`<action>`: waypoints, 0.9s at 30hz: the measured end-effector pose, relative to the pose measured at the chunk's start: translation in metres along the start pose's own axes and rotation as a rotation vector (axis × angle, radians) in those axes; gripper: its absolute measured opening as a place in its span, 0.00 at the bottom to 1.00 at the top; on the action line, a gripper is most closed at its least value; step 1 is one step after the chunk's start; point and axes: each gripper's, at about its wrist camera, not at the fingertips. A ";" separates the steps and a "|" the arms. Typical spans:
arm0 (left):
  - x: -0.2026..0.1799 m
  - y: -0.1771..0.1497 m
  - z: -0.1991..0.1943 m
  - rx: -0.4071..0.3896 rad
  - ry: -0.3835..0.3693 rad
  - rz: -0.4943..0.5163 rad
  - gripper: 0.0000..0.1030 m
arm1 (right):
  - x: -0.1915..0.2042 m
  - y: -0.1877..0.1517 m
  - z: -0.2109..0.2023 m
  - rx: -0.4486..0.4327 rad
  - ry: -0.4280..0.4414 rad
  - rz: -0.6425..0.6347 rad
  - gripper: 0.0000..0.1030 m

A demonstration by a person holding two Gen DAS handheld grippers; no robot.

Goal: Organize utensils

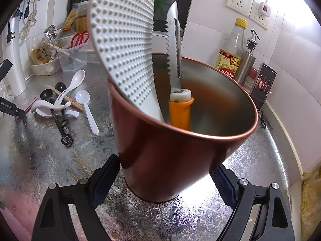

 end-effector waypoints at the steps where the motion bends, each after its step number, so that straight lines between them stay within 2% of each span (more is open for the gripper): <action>1: 0.002 0.000 0.000 0.000 0.001 -0.002 0.48 | 0.001 0.000 0.000 0.000 0.000 0.000 0.88; 14: 0.000 0.012 -0.004 0.007 -0.044 -0.003 0.48 | 0.000 0.000 0.000 0.000 0.000 0.000 0.88; 27: 0.016 0.065 0.017 0.016 -0.086 -0.075 0.48 | 0.000 -0.002 -0.001 0.000 0.001 0.000 0.88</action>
Point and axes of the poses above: each gripper's, at about its wrist camera, not at the fingertips, and z roughly the way its jaws point, x to its left, y to its top, and after that the axes turned 12 degrees about -x, right-handed
